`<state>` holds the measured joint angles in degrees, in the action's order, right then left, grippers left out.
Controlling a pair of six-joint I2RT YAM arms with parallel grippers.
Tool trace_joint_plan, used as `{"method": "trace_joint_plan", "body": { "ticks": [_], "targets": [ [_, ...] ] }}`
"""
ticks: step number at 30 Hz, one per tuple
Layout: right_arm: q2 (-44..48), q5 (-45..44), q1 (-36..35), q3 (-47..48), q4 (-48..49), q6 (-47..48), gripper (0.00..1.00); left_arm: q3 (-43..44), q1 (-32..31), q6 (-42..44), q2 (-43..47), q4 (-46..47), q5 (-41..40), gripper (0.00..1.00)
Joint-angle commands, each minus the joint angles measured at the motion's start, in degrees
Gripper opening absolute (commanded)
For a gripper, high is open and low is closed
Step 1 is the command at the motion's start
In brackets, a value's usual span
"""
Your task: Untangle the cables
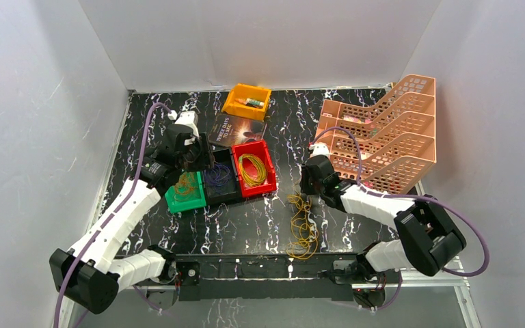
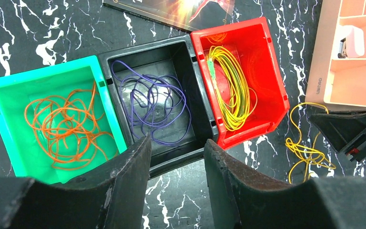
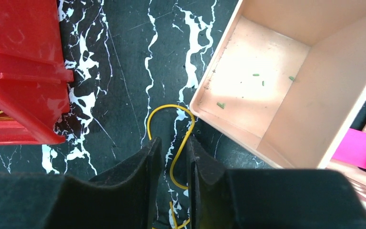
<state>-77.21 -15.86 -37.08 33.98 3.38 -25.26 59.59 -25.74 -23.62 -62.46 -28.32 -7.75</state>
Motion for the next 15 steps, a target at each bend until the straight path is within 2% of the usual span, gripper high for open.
{"method": "trace_joint_plan", "body": {
  "ticks": [1, 8, 13, 15],
  "targets": [
    [-0.99, -2.60, 0.23, 2.31, 3.21, 0.95, 0.33, 0.15, -0.21, 0.28, 1.79, -0.07, -0.53, 0.44],
    [-1.98, -2.04, 0.17, 3.02, 2.42, 1.56, 0.19, 0.21, -0.15, 1.95, 2.16, -0.17, -2.45, 0.46],
    [2.17, -1.11, 0.23, 2.38, 2.07, 2.26, 0.02, 1.02, -0.19, 3.62, 2.20, -0.12, -2.08, 0.48],
    [4.08, -0.69, 0.19, 2.19, 1.79, 2.44, 0.00, 1.22, -0.21, 3.99, 2.16, 0.24, -1.60, 0.48]
  ]
}}
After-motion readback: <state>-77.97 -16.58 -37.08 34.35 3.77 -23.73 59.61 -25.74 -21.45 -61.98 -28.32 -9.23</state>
